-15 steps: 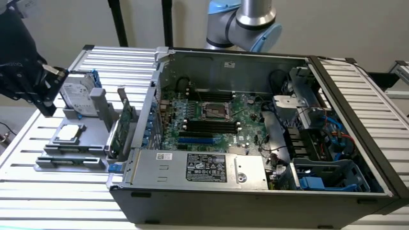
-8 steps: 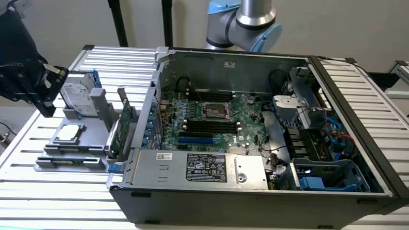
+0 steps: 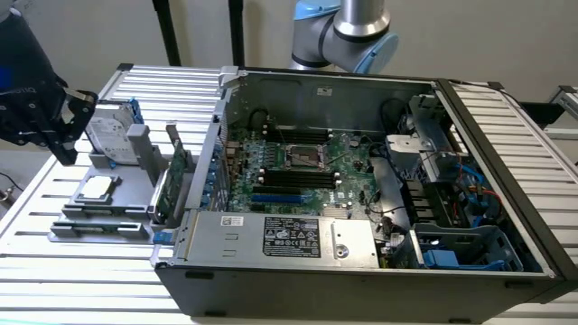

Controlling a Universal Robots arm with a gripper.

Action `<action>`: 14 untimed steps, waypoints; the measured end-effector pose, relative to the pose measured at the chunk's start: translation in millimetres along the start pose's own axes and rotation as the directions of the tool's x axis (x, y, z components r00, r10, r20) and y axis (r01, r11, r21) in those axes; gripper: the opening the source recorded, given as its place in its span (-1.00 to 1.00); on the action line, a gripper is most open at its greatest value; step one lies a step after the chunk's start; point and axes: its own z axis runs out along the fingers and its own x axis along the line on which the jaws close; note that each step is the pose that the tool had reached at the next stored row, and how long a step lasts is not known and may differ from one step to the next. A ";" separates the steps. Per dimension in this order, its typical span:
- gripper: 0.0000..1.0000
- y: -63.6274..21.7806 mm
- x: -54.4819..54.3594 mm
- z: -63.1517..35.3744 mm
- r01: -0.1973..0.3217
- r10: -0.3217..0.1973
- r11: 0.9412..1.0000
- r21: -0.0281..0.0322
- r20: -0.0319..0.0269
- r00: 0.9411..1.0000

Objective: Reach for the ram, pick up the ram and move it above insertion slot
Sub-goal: 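Pick up the ram and move it above insertion slot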

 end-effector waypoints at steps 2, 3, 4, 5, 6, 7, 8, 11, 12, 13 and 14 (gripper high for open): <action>-0.79 0.0 0.0 0.0 0.032 -0.032 0.999 -0.001 -0.001 0.999; -0.79 0.0 0.0 0.0 0.049 -0.049 0.999 -0.001 -0.002 0.999; -0.79 0.0 0.0 0.1 0.065 -0.065 0.998 -0.001 -0.002 0.998; -0.79 0.0 0.0 0.1 0.083 -0.083 0.997 -0.002 -0.003 0.997; -0.79 0.0 0.0 0.1 0.099 -0.099 0.995 -0.002 -0.004 0.995; -0.79 0.0 0.0 0.1 0.115 -0.115 0.993 -0.003 -0.004 0.993; -0.79 0.0 0.0 0.1 0.132 -0.132 0.991 -0.003 -0.005 0.991; -0.79 0.0 0.0 0.2 0.182 -0.182 0.983 -0.005 -0.006 0.983; -0.79 0.0 0.0 0.2 0.200 -0.200 0.980 -0.005 -0.007 0.980; -0.79 0.0 0.0 0.3 0.217 -0.217 0.976 -0.006 -0.007 0.976; -0.79 0.0 0.0 0.3 0.234 -0.234 0.972 -0.006 -0.008 0.972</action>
